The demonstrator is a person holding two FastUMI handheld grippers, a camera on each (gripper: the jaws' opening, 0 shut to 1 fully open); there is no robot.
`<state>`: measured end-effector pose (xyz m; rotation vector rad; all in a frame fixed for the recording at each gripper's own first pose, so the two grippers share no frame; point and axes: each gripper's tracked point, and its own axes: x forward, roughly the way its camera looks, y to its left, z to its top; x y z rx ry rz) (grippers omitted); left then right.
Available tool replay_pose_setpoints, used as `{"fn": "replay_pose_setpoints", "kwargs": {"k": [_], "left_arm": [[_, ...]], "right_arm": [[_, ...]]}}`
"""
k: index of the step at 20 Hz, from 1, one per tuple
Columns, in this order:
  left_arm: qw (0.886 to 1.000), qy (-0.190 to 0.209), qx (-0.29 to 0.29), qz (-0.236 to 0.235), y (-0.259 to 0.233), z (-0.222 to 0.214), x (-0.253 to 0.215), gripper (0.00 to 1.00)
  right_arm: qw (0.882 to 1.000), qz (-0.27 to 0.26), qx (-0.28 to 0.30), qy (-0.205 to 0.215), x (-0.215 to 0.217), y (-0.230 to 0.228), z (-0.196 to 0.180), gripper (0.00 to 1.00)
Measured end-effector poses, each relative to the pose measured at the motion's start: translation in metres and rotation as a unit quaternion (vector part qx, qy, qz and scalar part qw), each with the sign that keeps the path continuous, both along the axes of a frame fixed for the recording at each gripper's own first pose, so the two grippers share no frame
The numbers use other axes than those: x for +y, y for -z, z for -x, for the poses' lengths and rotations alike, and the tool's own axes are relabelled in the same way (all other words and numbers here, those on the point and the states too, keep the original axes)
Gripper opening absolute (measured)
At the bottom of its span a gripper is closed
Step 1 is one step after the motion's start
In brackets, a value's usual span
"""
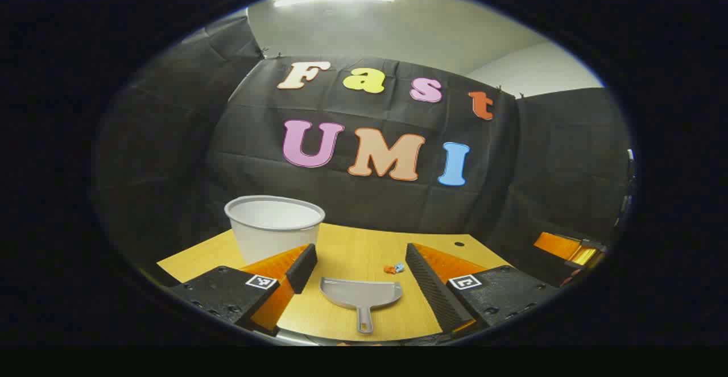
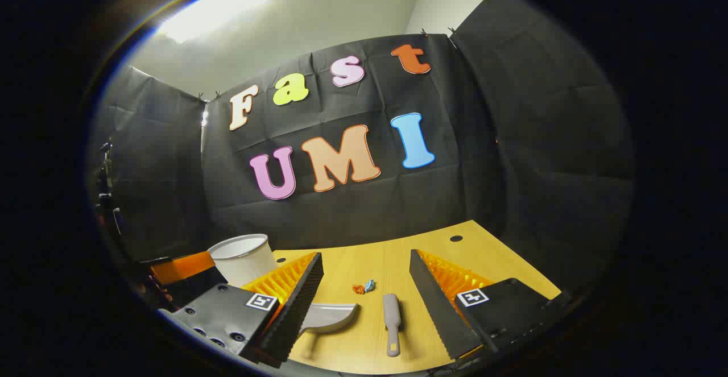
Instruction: Pick up the small broom and dustpan from the desktop, sweep the trash into the dustpan with the broom, and then empty the trash into the garbage bin.
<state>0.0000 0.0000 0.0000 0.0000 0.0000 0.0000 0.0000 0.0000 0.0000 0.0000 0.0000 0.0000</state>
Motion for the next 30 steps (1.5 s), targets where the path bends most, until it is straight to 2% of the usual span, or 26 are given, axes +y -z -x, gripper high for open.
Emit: {"fn": "replay_pose_setpoints", "kwargs": {"k": [10,14,30], "left_arm": [[0.999,-0.019,0.038,0.031,0.02,-0.002,0.018,0.92],[0.999,-0.038,0.039,0.001,0.024,-0.002,0.025,0.94],[0.998,-0.01,0.068,-0.008,0.04,0.0,-0.001,0.94]], "right_arm": [[1.0,0.024,0.014,-0.01,0.011,0.007,-0.007,0.98],[0.999,0.023,0.021,-0.008,0.008,0.01,-0.009,0.98],[0.999,0.012,0.036,-0.002,0.001,0.023,-0.001,0.98]]}}
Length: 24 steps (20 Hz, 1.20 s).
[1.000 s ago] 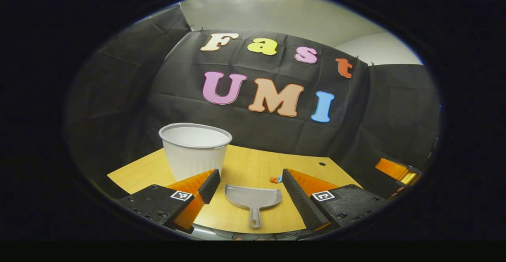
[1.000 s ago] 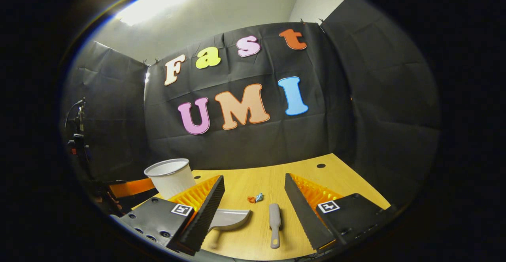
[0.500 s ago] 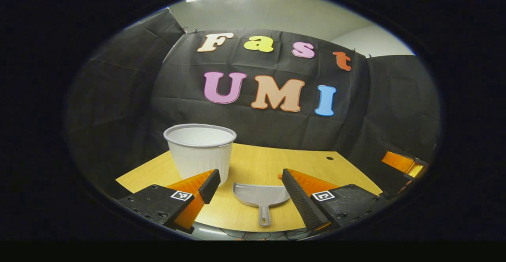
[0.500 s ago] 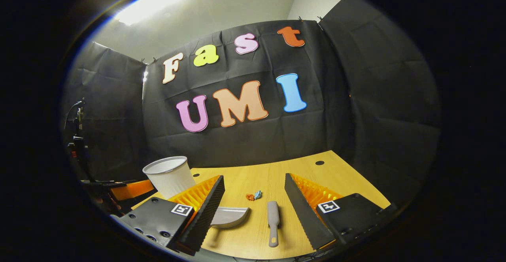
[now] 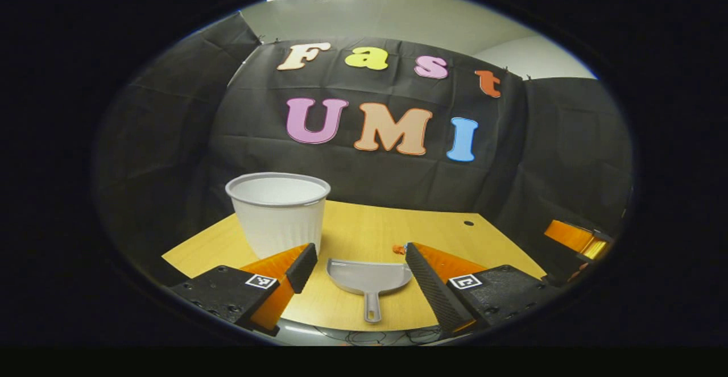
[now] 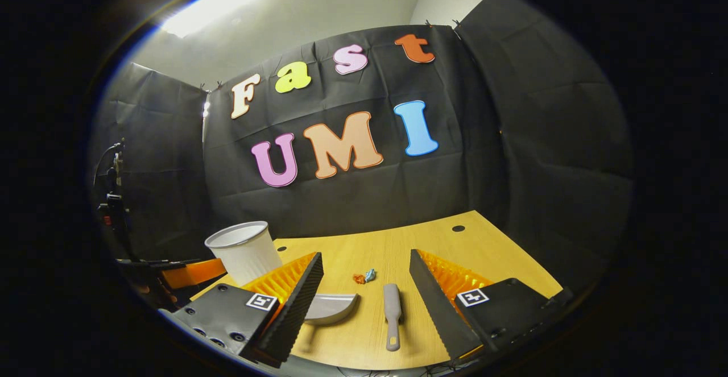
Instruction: Pick up the small broom and dustpan from the desktop, sweep the trash into the dustpan with the broom, and then empty the trash into the garbage bin.
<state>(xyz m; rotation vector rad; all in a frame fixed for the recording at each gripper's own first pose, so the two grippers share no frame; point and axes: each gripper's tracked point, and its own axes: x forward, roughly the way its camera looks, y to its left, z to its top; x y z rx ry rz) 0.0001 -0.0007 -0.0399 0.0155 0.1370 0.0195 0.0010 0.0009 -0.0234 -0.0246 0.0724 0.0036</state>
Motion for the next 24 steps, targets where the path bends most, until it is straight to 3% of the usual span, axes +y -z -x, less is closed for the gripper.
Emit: {"fn": "replay_pose_setpoints", "kwargs": {"k": [7,17,24], "left_arm": [[1.0,0.014,0.022,-0.008,0.014,0.002,-0.004,0.92],[0.995,0.034,0.089,0.006,0.056,-0.007,-0.013,0.94],[0.975,0.043,0.216,0.008,0.129,-0.032,-0.021,0.94]], "right_arm": [[1.0,-0.004,0.012,0.001,-0.003,0.006,-0.001,0.98],[0.995,0.022,0.098,0.01,-0.017,0.051,-0.011,0.98],[0.971,0.073,0.227,0.03,-0.045,0.129,-0.049,0.99]]}}
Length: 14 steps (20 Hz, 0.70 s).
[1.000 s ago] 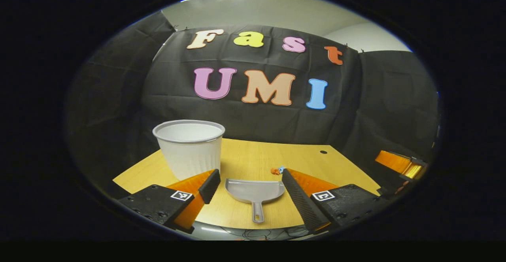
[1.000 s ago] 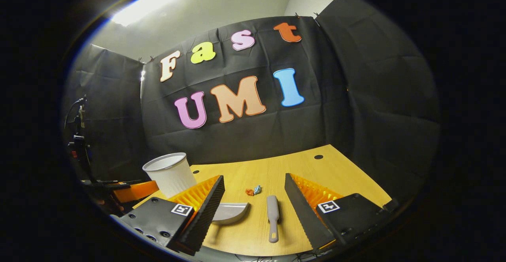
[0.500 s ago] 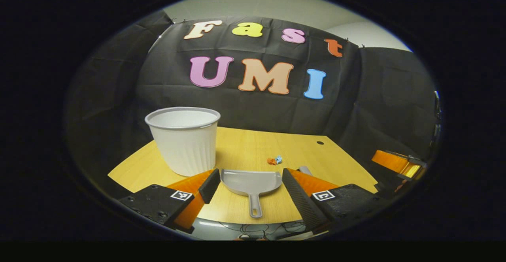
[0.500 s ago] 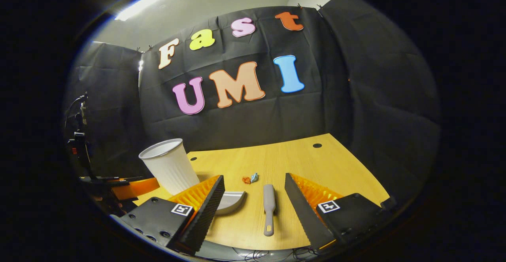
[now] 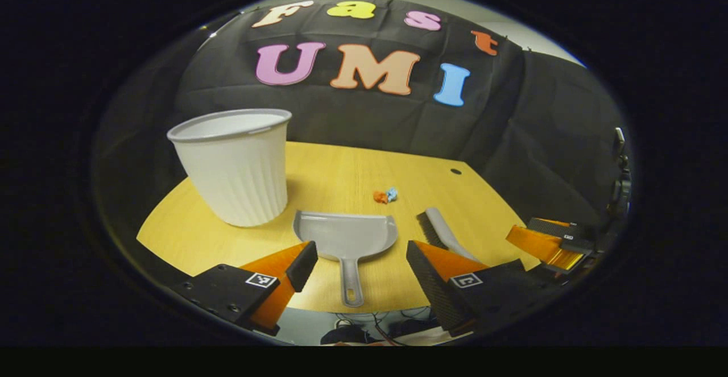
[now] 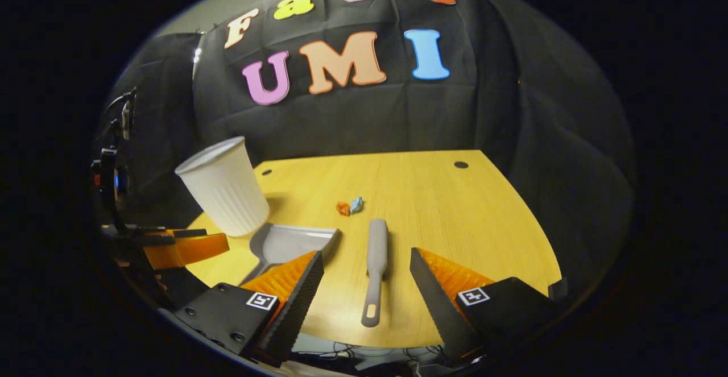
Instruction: Pick up the small broom and dustpan from the desktop, sweep the trash into the dustpan with the broom, and then empty the trash into the garbage bin.
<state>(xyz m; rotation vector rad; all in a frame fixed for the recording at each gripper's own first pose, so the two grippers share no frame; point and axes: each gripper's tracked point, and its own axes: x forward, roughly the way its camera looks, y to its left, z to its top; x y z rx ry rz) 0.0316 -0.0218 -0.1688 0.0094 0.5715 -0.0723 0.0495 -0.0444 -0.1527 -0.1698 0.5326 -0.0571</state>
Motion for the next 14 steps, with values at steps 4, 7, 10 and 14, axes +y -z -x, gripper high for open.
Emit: {"fn": "replay_pose_setpoints", "kwargs": {"k": [4,7,10,14], "left_arm": [[0.995,0.001,0.095,-0.015,0.051,-0.005,0.005,0.95],[0.991,0.011,0.133,-0.026,0.074,-0.008,0.005,0.97],[0.985,0.023,0.162,-0.053,0.095,-0.016,0.002,0.96],[0.975,0.001,0.198,-0.098,0.104,-0.021,0.022,0.95]], "right_arm": [[0.996,0.007,0.092,0.004,-0.013,0.048,-0.018,0.99],[0.987,-0.025,0.16,0.009,-0.013,0.078,-0.022,0.99],[0.977,-0.035,0.21,0.026,-0.02,0.098,-0.033,0.95],[0.967,-0.005,0.252,0.028,-0.029,0.11,-0.037,0.99]]}}
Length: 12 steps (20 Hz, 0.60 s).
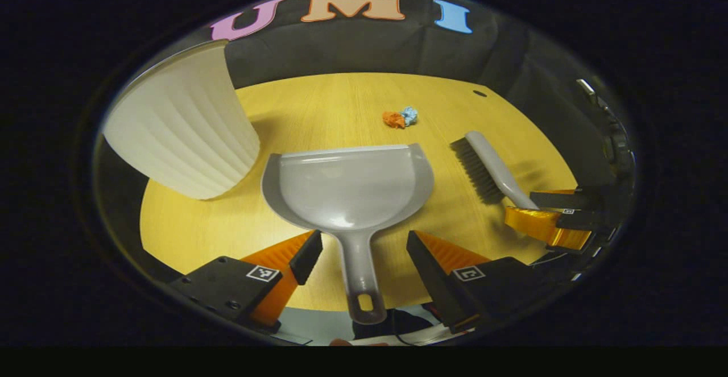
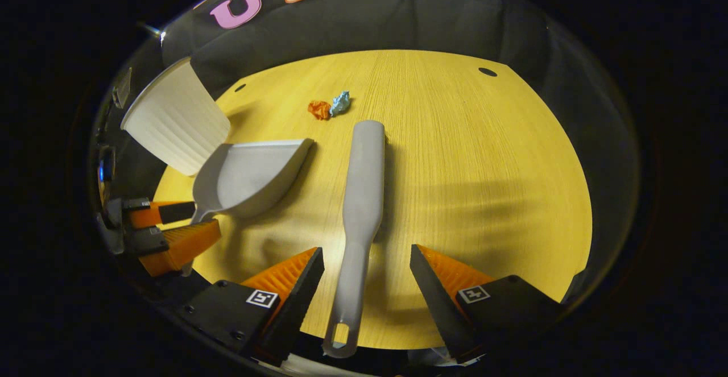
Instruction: Pick up the small broom and dustpan from the desktop, sweep the trash into the dustpan with the broom, and then empty the trash into the garbage bin.
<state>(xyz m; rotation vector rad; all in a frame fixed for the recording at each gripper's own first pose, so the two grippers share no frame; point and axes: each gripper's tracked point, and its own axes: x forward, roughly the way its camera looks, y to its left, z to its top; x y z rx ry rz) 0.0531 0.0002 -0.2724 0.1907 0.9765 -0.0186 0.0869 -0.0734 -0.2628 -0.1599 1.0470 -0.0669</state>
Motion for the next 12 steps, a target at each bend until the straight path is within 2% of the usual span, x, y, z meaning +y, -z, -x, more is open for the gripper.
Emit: {"fn": "replay_pose_setpoints", "kwargs": {"k": [2,3,4,5,6,7,9,10,11,12], "left_arm": [[1.0,-0.023,0.014,-0.01,0.007,-0.003,0.01,0.93],[0.999,-0.031,0.023,-0.011,0.011,-0.001,0.012,0.93],[0.999,-0.038,0.035,-0.014,0.017,0.001,0.017,0.93],[0.998,-0.043,0.045,-0.017,0.022,0.001,0.021,0.93],[0.997,-0.043,0.054,-0.018,0.028,0.0,0.022,0.93],[0.997,-0.041,0.062,-0.022,0.032,0.001,0.022,0.93],[0.996,-0.031,0.074,-0.036,0.039,0.003,0.024,0.92],[0.996,-0.028,0.077,-0.042,0.043,0.002,0.025,0.91],[0.995,-0.027,0.081,-0.047,0.044,0.003,0.026,0.84],[0.995,-0.025,0.085,-0.049,0.048,0.003,0.025,0.82]], "right_arm": [[1.0,0.005,0.01,-0.001,0.0,0.003,-0.004,0.97],[1.0,0.01,0.011,-0.001,-0.001,0.004,-0.008,0.91],[1.0,0.014,0.015,-0.001,-0.002,0.006,-0.01,0.9],[1.0,0.019,0.02,0.001,-0.004,0.009,-0.01,0.97],[0.999,0.022,0.025,0.002,-0.005,0.012,-0.011,0.95],[0.999,0.025,0.03,0.003,-0.007,0.014,-0.011,0.89],[0.999,0.027,0.041,0.005,-0.009,0.019,-0.01,0.89],[0.998,0.027,0.048,0.008,-0.009,0.022,-0.01,0.81],[0.998,0.029,0.049,0.009,-0.009,0.021,-0.011,0.79],[0.998,0.026,0.049,0.007,-0.007,0.022,-0.016,0.73]]}}
